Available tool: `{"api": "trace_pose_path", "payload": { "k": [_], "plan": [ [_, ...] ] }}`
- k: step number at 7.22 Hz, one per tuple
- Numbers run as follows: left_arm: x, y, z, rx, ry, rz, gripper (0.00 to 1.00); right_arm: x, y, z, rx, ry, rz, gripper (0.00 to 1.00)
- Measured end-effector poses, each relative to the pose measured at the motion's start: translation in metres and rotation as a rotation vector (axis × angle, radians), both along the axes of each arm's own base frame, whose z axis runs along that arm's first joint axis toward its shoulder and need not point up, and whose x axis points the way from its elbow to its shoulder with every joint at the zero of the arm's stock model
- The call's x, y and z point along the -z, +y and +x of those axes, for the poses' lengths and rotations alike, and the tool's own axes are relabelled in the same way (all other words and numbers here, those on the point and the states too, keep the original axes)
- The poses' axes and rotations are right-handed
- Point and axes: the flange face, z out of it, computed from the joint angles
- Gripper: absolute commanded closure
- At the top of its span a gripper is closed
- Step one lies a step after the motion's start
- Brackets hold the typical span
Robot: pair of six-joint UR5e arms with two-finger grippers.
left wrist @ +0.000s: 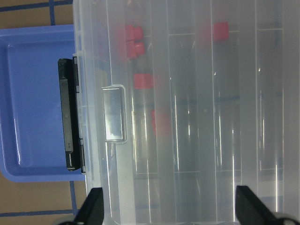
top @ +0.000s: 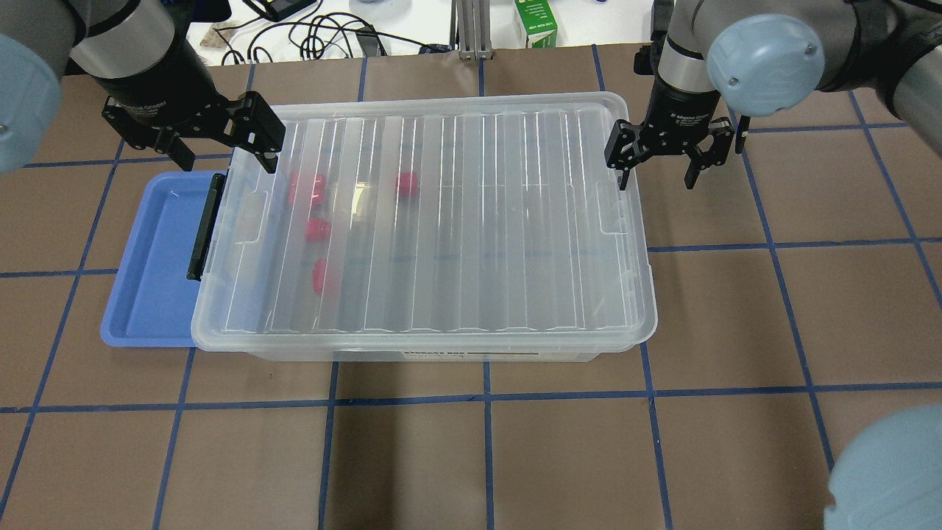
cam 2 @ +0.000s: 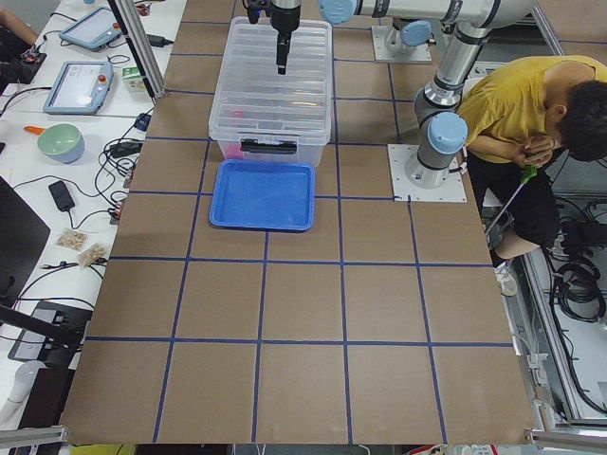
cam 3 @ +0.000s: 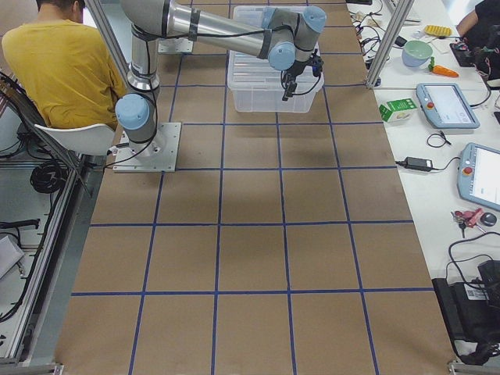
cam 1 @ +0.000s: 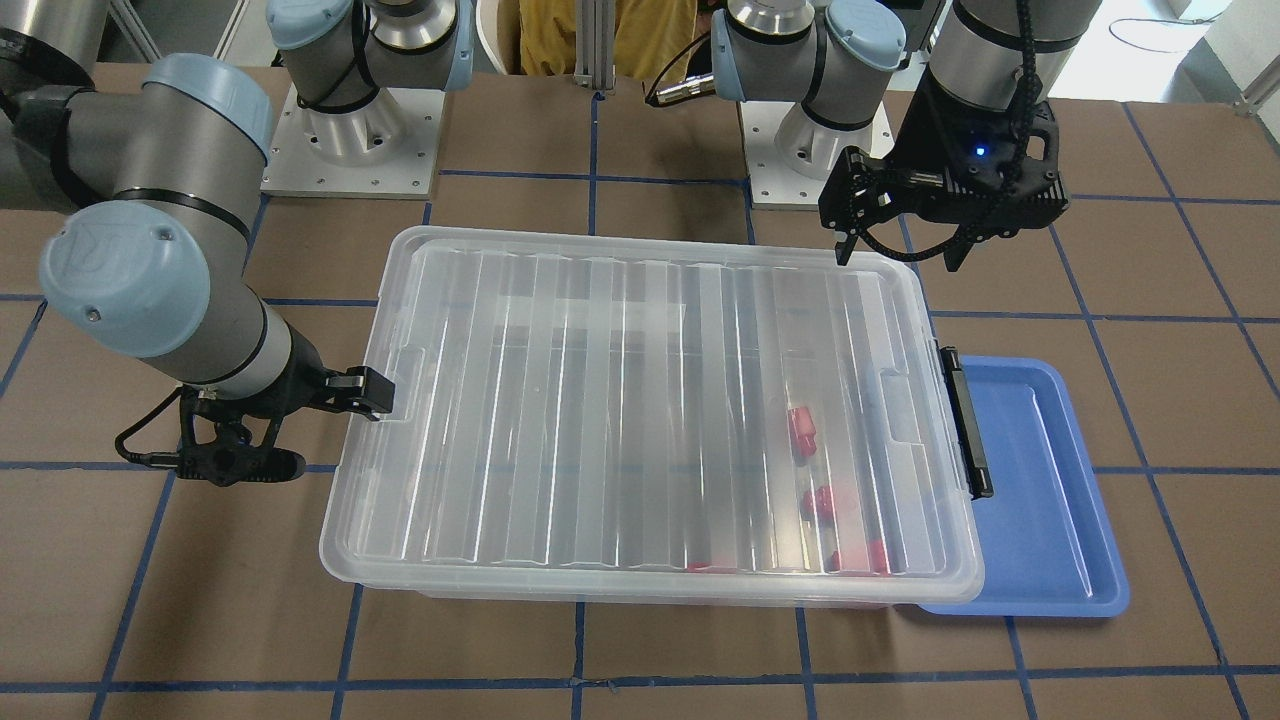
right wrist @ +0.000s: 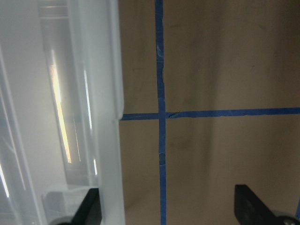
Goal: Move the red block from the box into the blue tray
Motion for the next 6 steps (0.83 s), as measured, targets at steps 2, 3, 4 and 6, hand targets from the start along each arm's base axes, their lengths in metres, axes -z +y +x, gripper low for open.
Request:
{"api": "trace_pose_path", "payload": {
  "k": [2, 3, 4, 6],
  "plan": [
    [0.0, 0.0, 0.0, 0.0, 0.0, 0.0, 0.0, 0.0, -0.003, -0.014, 0.018, 0.004, 0.0, 0.0],
    [0.0, 0.0, 0.0, 0.0, 0.0, 0.0, 0.0, 0.0, -0.004, -0.02, 0.027, 0.005, -0.001, 0.0],
    [0.0, 0.0, 0.0, 0.0, 0.0, 0.0, 0.0, -0.001, -0.006, -0.032, 0.044, 0.006, -0.001, 0.0],
    [0.0, 0.0, 0.0, 0.0, 0.0, 0.0, 0.0, -0.001, -0.009, -0.058, 0.06, 0.002, -0.002, 0.0]
  ]
}}
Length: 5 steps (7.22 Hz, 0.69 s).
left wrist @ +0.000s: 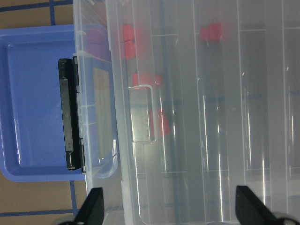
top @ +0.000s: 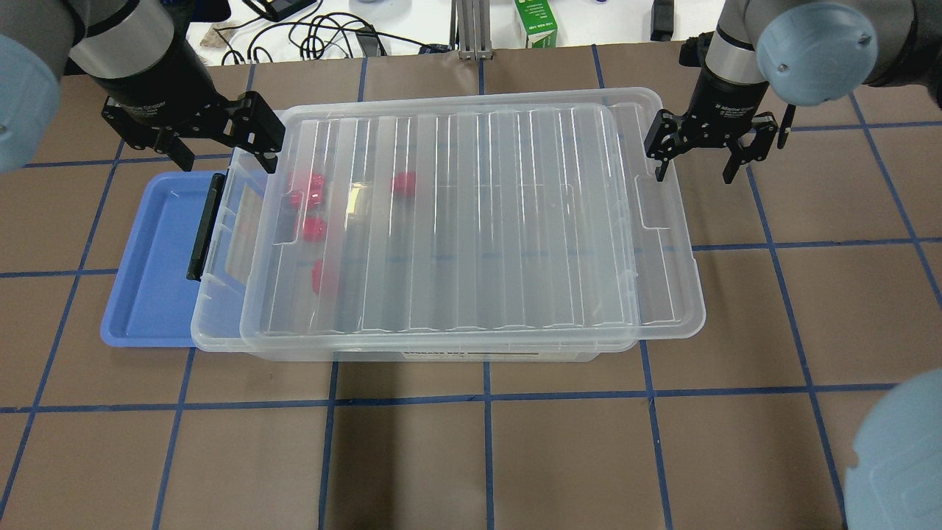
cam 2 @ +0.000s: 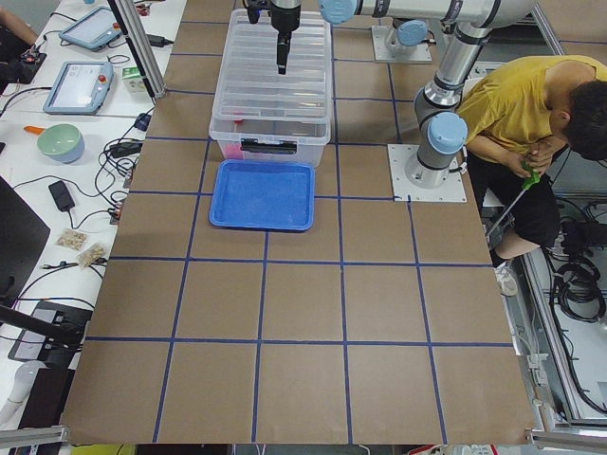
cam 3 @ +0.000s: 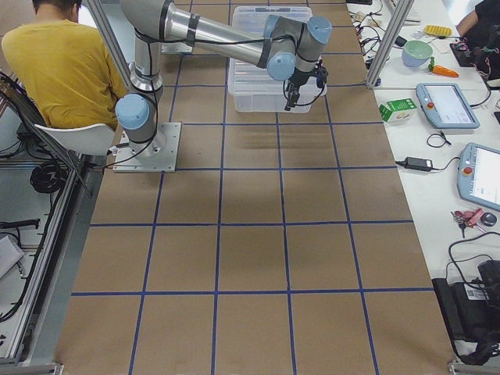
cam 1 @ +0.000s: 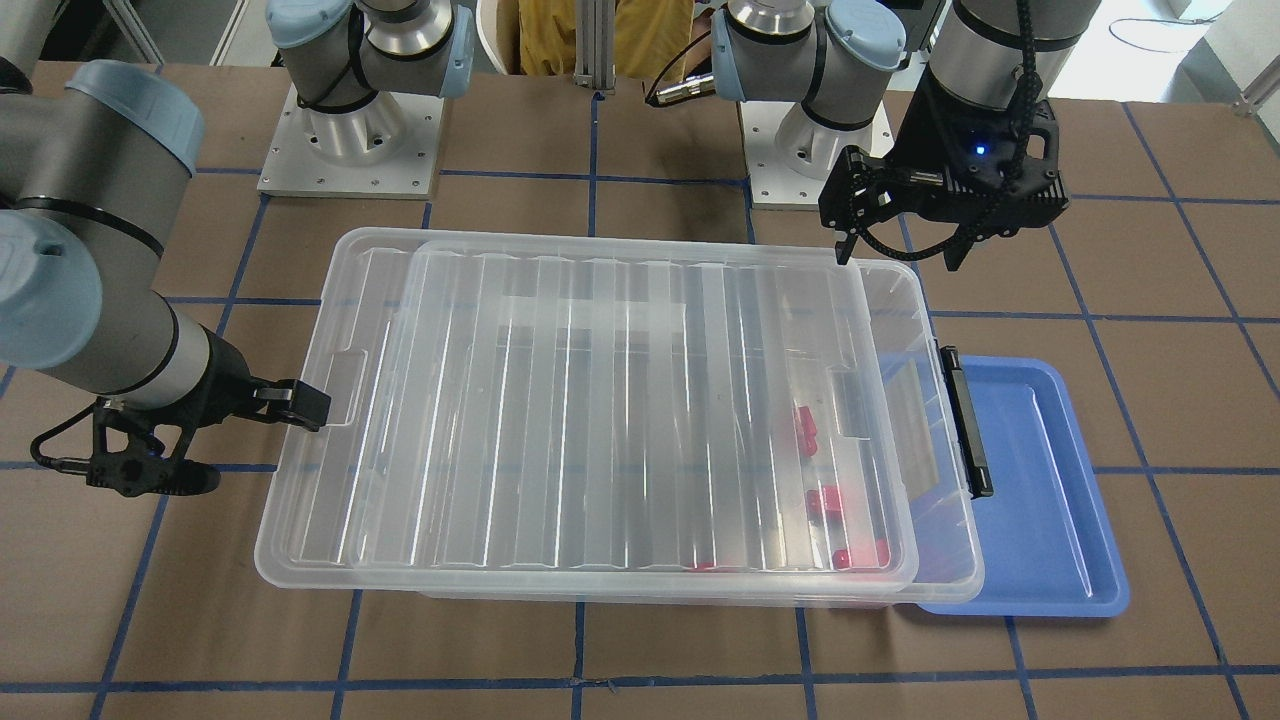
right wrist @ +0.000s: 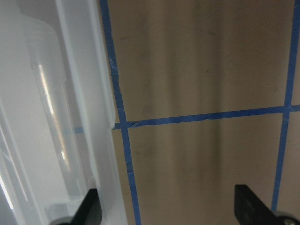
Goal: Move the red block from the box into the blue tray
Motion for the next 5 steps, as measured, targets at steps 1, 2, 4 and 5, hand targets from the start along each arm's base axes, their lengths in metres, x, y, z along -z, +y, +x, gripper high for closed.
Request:
{"api": "trace_pose_path", "payload": {
  "k": [1, 2, 4, 5],
  "plan": [
    [0.0, 0.0, 0.0, 0.001, 0.0, 0.0, 0.0, -0.001, -0.001, -0.012, -0.001, -0.003, -0.002, 0.0],
    [0.0, 0.0, 0.0, 0.001, 0.0, 0.001, 0.0, -0.001, -0.002, -0.023, 0.002, -0.004, -0.002, 0.0],
    [0.001, 0.0, -0.001, 0.0, 0.0, 0.001, 0.0, -0.002, -0.002, -0.042, -0.008, 0.013, 0.001, 0.0],
    [0.001, 0.0, -0.001, 0.0, 0.0, 0.001, 0.0, -0.003, -0.003, -0.049, -0.023, 0.018, -0.001, 0.0]
  ]
}}
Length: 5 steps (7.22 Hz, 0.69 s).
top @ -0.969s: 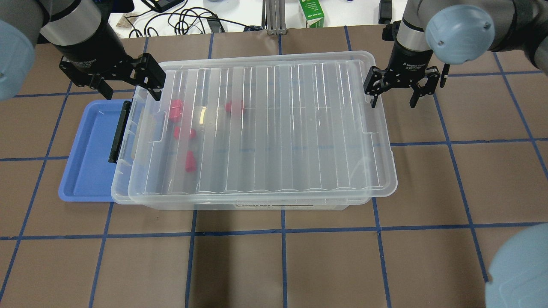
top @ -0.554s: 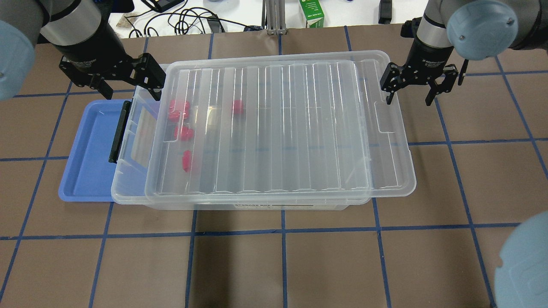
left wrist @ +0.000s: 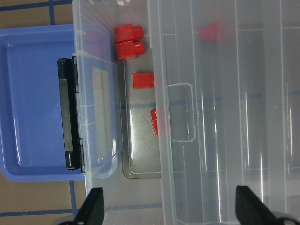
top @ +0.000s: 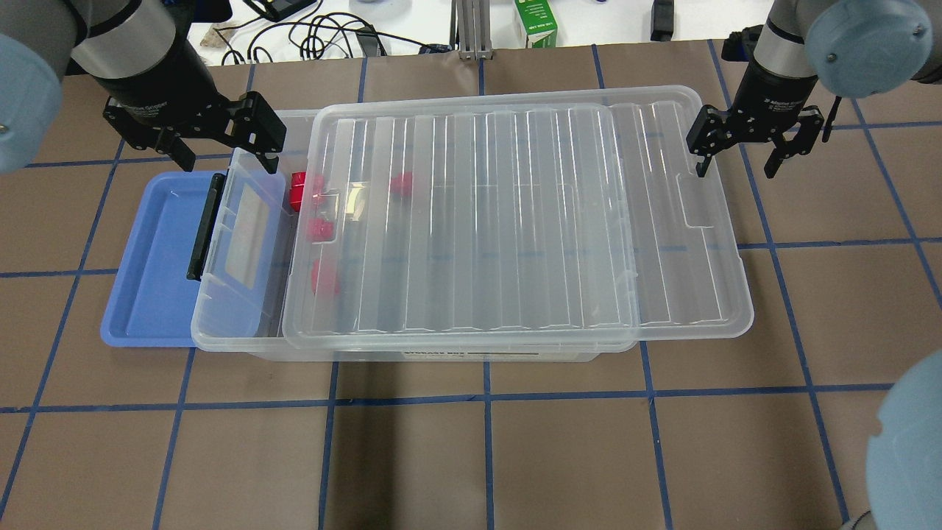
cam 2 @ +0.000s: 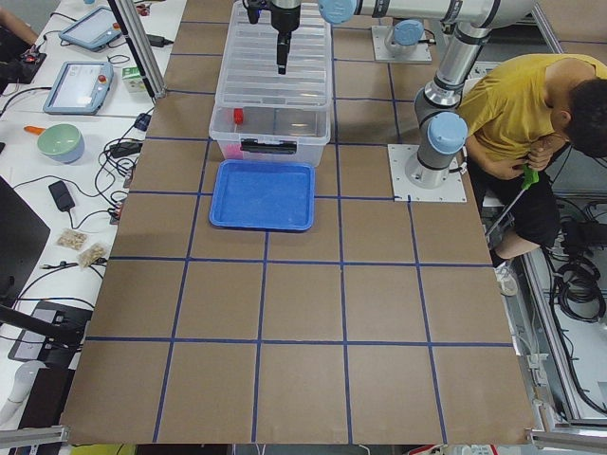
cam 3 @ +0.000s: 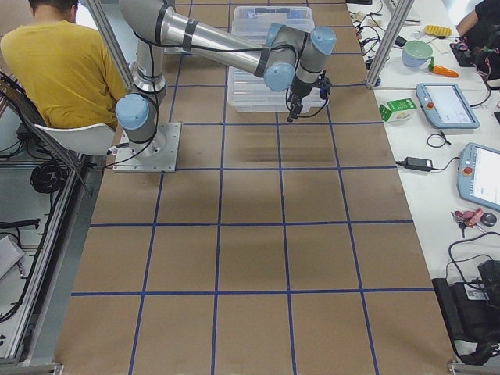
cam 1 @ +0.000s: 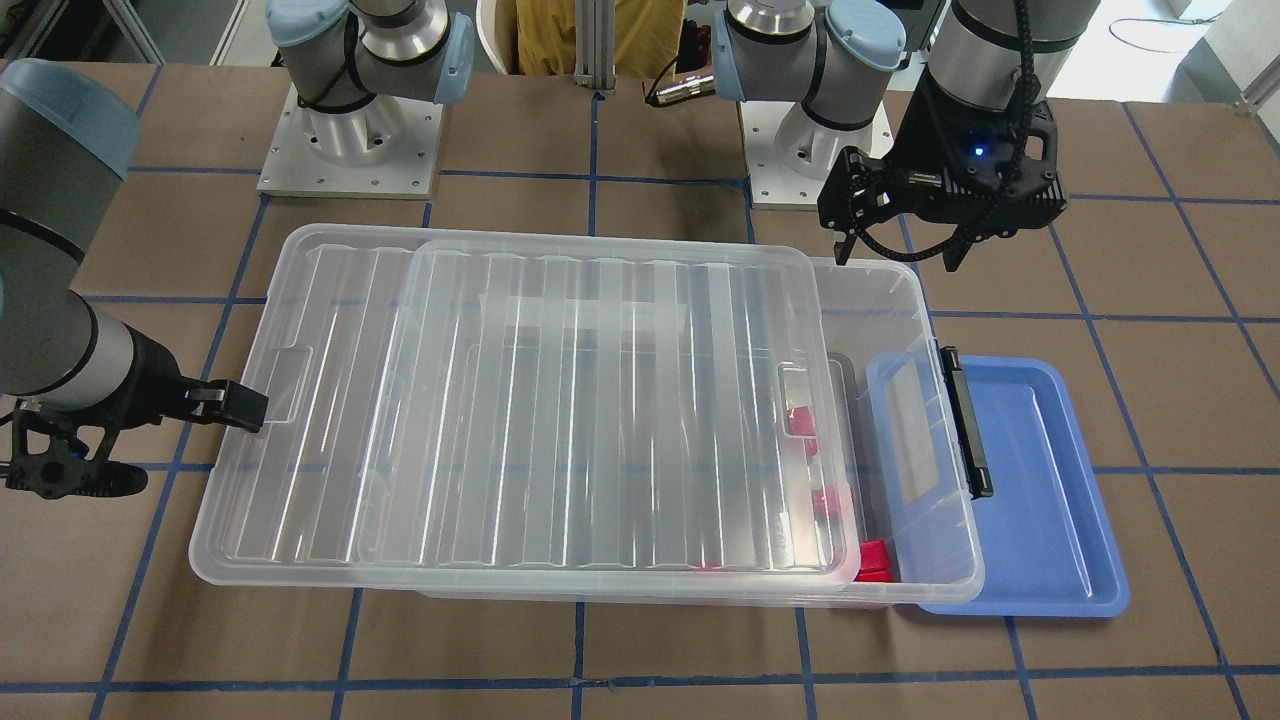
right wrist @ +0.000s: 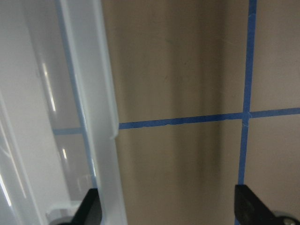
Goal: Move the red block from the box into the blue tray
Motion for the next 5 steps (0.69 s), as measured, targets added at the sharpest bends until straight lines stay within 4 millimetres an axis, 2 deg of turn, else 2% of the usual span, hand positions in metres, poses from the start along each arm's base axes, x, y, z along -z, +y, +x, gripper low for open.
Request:
{"api": "trace_pose_path", "payload": {
  "k": [5],
  "plan": [
    [0.001, 0.0, -0.001, 0.001, 0.0, 0.001, 0.0, -0.002, 0.0, -0.04, -0.037, -0.01, -0.003, 0.0]
  ]
}}
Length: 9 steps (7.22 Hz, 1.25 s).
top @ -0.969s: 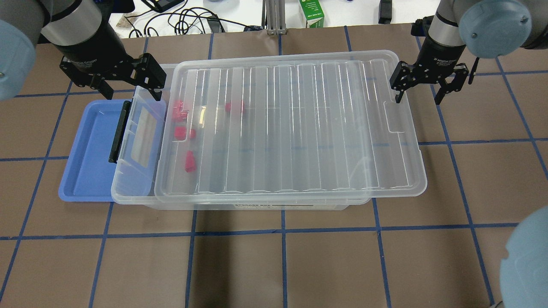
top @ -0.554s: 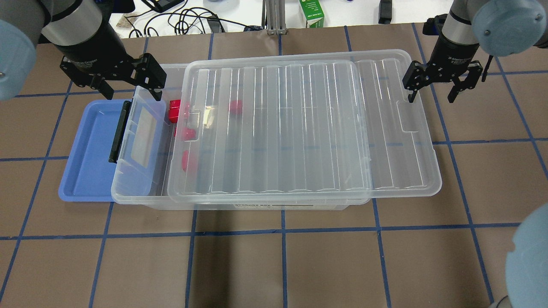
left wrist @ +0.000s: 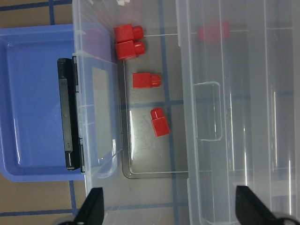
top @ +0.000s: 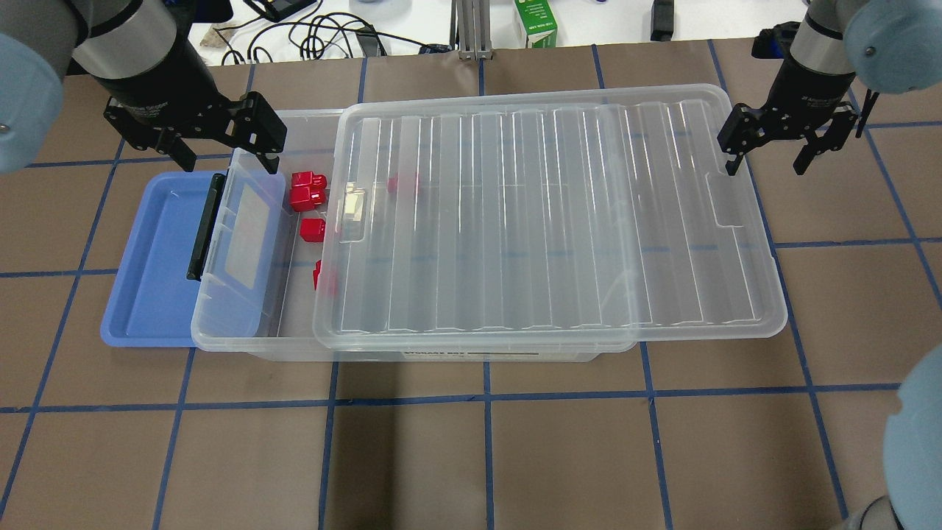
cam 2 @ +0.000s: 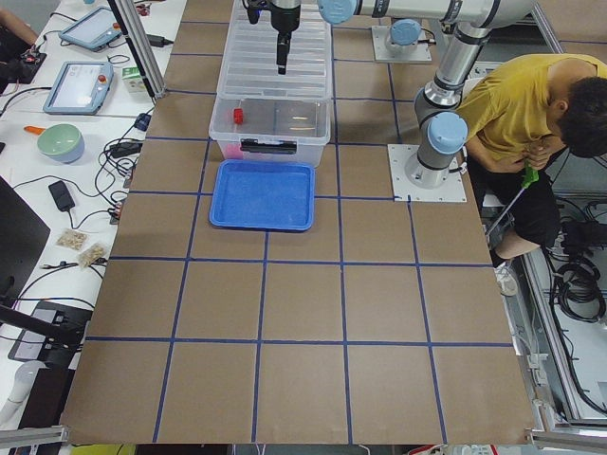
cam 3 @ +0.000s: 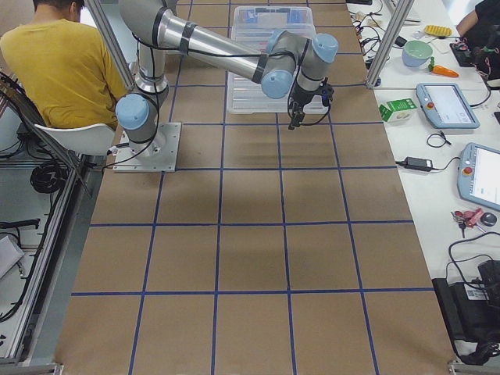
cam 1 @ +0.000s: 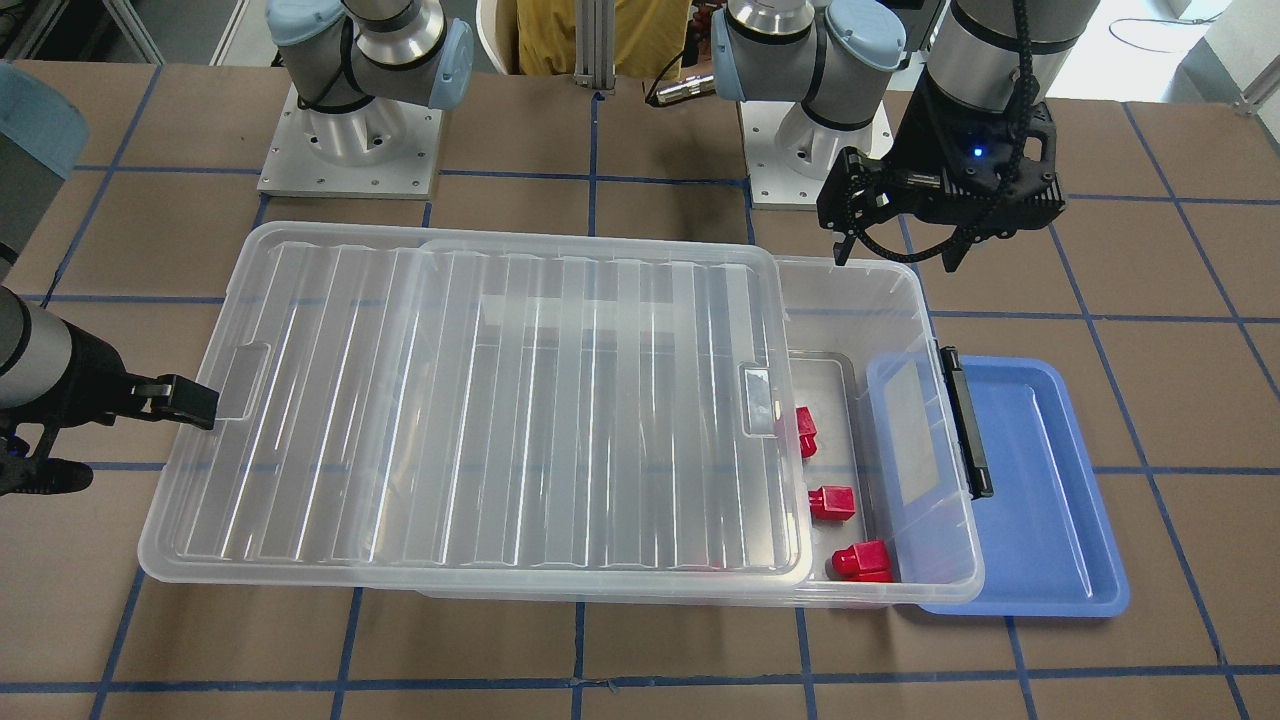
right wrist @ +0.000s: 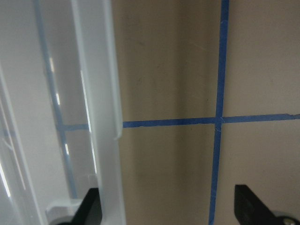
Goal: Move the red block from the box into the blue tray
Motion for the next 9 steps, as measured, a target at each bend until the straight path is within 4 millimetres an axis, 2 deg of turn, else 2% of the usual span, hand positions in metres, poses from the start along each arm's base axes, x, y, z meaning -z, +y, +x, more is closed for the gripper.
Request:
{"api": "trace_pose_path", "payload": {
  "k": [4, 9],
  "plan": [
    [0.0, 0.0, 0.0, 0.0, 0.0, 0.0, 0.0, 0.001, 0.002, -0.014, -0.023, 0.023, 0.011, 0.0],
    [0.0, 0.0, 0.0, 0.0, 0.0, 0.0, 0.0, -0.005, 0.003, -0.015, -0.027, 0.039, 0.009, 0.0]
  ]
}}
